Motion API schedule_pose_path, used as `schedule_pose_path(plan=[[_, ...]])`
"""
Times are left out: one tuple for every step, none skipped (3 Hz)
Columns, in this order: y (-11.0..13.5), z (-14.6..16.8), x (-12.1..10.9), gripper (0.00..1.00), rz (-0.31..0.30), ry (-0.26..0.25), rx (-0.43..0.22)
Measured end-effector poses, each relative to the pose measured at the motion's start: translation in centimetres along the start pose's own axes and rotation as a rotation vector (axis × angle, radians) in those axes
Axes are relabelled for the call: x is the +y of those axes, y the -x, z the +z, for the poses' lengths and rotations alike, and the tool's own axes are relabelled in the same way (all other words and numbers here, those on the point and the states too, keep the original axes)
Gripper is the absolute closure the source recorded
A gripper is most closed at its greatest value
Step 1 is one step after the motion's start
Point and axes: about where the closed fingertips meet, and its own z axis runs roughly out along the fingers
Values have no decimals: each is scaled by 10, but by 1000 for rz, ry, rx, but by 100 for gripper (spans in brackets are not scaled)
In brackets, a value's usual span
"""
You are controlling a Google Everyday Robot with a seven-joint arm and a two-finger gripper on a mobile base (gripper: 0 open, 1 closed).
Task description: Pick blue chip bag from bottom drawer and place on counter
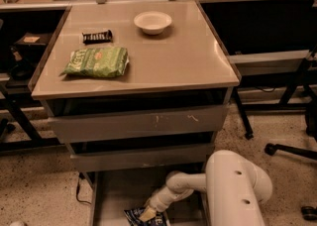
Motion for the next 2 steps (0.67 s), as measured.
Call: schedule_pose_path(plan=[[12, -24, 3, 100, 21, -39, -14], [35, -89, 18, 100, 105, -145, 21]])
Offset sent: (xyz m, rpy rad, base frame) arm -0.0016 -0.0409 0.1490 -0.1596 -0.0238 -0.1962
